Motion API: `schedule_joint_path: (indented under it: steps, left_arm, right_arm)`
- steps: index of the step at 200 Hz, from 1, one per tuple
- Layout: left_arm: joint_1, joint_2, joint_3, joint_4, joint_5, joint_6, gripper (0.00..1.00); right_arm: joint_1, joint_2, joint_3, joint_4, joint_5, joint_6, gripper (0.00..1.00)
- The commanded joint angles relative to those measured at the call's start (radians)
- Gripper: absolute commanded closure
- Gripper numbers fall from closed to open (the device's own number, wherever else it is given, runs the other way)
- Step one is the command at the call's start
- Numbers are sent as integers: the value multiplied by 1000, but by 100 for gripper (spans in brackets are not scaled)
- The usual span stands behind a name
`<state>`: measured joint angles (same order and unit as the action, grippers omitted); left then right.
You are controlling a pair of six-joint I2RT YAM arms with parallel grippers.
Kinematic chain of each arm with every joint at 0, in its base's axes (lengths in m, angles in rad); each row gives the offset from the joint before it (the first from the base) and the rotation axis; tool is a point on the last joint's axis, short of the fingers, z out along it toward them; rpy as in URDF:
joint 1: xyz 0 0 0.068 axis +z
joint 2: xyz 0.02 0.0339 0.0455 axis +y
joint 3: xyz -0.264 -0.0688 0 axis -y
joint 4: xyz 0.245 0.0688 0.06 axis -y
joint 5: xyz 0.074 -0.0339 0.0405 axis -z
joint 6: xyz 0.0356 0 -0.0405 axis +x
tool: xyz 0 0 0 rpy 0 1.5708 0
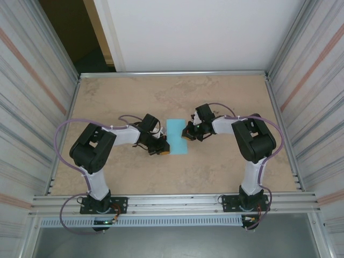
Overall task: Fold a paper plane with a square sheet of paper (pick it up from the middle)
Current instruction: Fold the triangle a second time at the center of the table.
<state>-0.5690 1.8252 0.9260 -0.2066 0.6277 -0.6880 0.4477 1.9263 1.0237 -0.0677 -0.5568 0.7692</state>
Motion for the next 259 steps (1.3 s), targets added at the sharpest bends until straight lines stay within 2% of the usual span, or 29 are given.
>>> schedule_joint_path:
  steps: [1, 39, 94, 147, 190, 222, 237, 259]
  left_arm:
    - [3, -10, 19, -101, -30, 11, 100]
    - [5, -50, 119, -57, 4, 13, 93]
    - [19, 54, 229, -92, -40, -10, 93]
    - [9, 115, 234, -141, -72, 8, 94]
    - [9, 134, 213, -220, -154, 16, 97]
    - [14, 137, 180, -219, -160, 16, 97]
    - [14, 131, 182, -203, -142, 17, 97]
    - [14, 107, 199, -172, -97, 17, 96]
  right_arm:
    - [0, 50, 12, -60, 98, -41, 100]
    - [6, 53, 4, -58, 113, -32, 100]
    - [9, 51, 9, -60, 114, -25, 100]
    - [11, 47, 14, -60, 109, -25, 100]
    - [-5, 28, 42, -84, 118, -34, 100]
    - [-35, -6, 88, -179, 227, -62, 100]
    - [-37, -27, 103, -216, 277, -71, 97]
    - [-31, -64, 103, -242, 291, -75, 94]
